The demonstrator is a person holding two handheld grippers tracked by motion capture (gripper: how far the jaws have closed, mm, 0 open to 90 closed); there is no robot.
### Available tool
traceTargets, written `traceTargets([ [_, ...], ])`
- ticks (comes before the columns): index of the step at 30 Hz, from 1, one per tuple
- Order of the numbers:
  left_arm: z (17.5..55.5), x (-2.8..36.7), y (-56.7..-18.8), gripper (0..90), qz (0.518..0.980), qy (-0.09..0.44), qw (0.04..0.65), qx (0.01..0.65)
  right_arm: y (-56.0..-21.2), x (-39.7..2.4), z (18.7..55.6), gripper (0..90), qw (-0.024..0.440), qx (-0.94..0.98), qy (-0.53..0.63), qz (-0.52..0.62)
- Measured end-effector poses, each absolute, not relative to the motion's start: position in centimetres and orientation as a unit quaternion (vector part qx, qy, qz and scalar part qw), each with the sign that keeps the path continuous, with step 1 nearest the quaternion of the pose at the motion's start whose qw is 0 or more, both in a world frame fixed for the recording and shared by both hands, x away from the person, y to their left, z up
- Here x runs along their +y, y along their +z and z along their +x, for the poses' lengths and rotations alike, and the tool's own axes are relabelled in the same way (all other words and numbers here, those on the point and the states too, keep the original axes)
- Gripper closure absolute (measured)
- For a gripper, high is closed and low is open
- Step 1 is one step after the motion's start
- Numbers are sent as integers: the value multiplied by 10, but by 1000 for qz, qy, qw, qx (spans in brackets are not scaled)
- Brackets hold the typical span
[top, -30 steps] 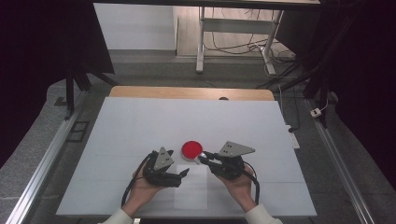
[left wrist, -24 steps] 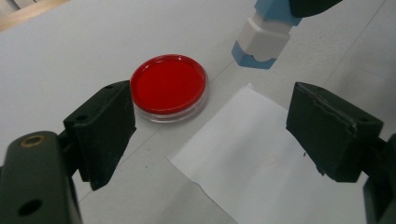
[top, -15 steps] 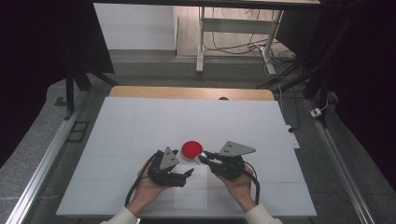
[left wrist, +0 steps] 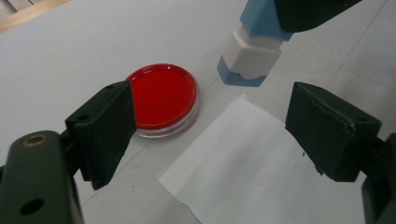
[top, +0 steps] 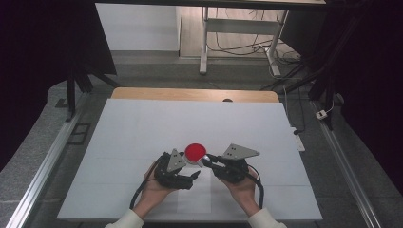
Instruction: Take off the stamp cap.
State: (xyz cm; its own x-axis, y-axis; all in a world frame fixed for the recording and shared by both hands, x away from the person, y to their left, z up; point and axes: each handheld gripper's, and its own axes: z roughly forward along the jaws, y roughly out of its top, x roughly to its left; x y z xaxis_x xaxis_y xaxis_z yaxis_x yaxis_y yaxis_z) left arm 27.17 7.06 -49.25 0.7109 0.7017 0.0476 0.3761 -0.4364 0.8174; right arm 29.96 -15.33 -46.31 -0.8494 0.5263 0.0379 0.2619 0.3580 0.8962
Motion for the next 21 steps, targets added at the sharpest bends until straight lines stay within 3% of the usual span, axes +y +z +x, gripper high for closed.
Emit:
traceTargets([
  [21, 278, 52, -494, 195, 825, 211, 418, 318, -461, -158, 299, 753, 137, 797, 528, 259],
])
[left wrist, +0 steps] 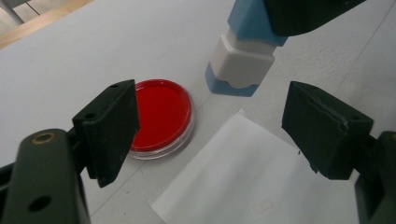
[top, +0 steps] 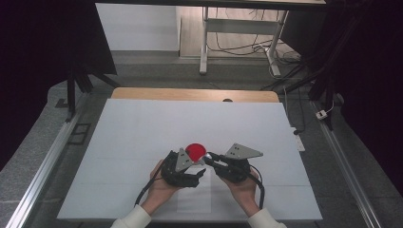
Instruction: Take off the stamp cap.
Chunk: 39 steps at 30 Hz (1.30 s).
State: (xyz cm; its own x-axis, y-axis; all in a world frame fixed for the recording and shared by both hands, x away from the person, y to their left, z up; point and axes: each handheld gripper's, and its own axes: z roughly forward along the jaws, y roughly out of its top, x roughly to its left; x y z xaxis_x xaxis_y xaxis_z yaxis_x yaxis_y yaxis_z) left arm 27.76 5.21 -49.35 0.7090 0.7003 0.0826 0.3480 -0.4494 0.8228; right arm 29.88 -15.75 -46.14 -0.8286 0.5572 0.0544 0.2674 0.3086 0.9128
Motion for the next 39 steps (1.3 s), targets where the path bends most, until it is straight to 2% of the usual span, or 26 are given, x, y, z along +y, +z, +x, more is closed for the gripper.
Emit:
traceTargets([
  [19, 276, 44, -498, 302, 829, 232, 408, 303, -463, -156, 298, 753, 136, 798, 528, 257],
  [39, 274, 41, -502, 514, 834, 252, 402, 281, -465, -155, 298, 752, 131, 796, 530, 260],
])
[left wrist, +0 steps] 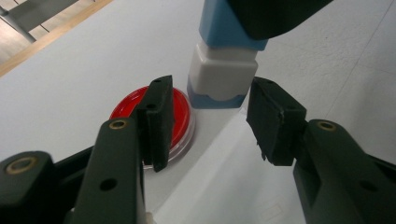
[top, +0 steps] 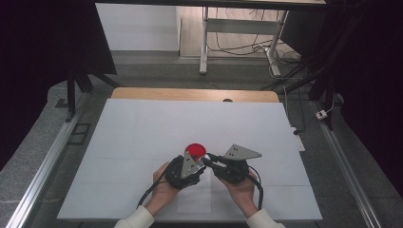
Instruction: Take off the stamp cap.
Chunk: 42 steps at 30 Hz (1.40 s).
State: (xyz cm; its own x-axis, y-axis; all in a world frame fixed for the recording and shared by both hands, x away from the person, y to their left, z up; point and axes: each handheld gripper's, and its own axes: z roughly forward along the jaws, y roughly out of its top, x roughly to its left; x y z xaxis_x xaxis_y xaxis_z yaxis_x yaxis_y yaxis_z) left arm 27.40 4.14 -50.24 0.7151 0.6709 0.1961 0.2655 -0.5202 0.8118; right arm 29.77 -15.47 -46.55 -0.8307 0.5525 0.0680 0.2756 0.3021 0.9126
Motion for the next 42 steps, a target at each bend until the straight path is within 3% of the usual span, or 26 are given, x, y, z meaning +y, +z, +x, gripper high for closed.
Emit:
traceTargets([
  [20, 273, 40, -503, 613, 835, 262, 399, 272, -466, -155, 298, 752, 126, 794, 533, 262],
  [42, 272, 38, -506, 628, 838, 274, 388, 271, -467, -153, 296, 753, 127, 792, 535, 265],
])
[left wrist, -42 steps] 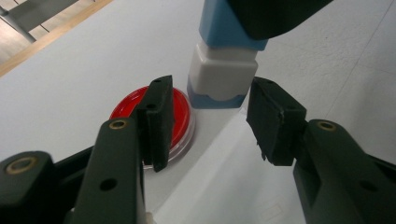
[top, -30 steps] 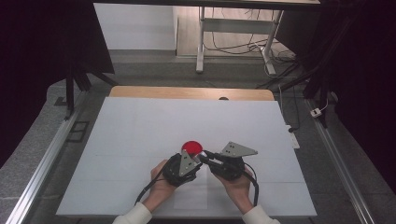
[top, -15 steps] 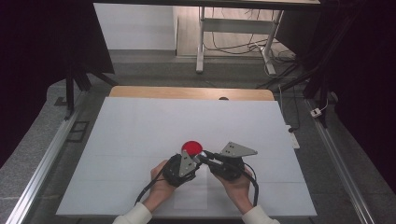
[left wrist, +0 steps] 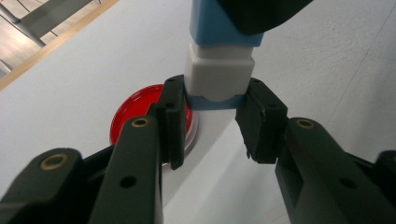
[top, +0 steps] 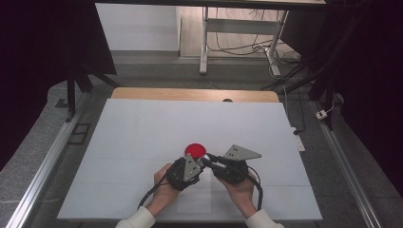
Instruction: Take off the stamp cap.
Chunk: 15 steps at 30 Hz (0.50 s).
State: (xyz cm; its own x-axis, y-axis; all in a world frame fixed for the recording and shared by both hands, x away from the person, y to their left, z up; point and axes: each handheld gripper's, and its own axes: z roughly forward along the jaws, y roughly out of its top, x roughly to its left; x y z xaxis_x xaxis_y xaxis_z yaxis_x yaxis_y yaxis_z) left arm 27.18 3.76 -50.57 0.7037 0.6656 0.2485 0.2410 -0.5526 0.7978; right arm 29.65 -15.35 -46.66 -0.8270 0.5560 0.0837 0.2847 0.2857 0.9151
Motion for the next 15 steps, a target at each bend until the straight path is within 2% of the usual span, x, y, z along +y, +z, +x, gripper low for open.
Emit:
traceTargets([
  [15, 272, 39, -506, 638, 836, 273, 391, 272, -467, -154, 296, 753, 127, 789, 538, 267],
])
